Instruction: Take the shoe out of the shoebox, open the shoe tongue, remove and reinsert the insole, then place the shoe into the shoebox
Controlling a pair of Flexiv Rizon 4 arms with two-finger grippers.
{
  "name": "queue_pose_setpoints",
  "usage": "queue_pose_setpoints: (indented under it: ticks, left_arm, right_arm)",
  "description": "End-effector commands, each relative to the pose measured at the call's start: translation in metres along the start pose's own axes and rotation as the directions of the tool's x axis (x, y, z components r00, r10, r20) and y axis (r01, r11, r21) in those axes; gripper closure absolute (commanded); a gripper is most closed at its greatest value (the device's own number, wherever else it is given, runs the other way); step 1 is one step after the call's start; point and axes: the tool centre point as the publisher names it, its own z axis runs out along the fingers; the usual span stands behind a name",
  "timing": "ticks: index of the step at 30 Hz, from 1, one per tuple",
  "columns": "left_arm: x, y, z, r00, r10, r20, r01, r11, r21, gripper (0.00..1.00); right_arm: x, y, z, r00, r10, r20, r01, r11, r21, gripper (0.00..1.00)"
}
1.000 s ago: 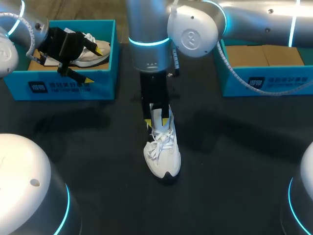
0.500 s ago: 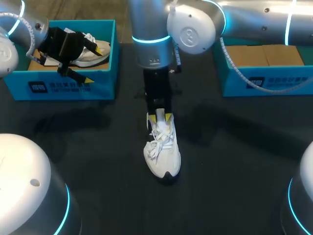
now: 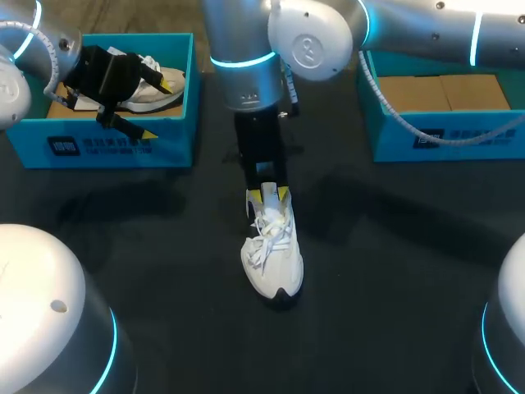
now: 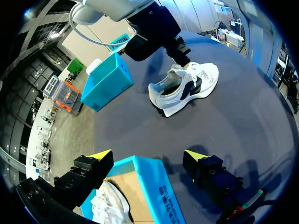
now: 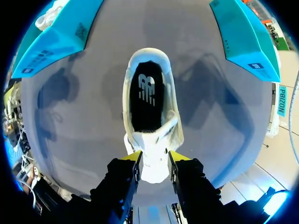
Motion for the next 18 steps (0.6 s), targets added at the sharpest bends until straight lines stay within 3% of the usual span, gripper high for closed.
queue_pose_setpoints:
  ticks: [1, 9, 18]
  left_arm:
    - [0.000, -0.001, 0.000, 1.000, 0.000, -0.001, 0.000, 1.000, -0.004, 0.00]
    - [0.000, -0.001, 0.000, 1.000, 0.000, -0.001, 0.000, 1.000, -0.004, 0.00]
    - [0.000, -0.001, 0.000, 1.000, 0.000, -0.001, 0.000, 1.000, -0.004, 0.00]
  right_arm:
    - [-0.005, 0.008, 0.012, 1.000, -0.001, -0.015, 0.001, 1.000, 0.005, 0.66]
    - [-0.007, 0.024, 0.016, 1.000, -0.010, 0.002, 0.010, 1.000, -0.014, 0.66]
    - [-0.015, 0.014, -0.007, 0.996, -0.089, 0.015, 0.090, 0.992, -0.088, 0.64]
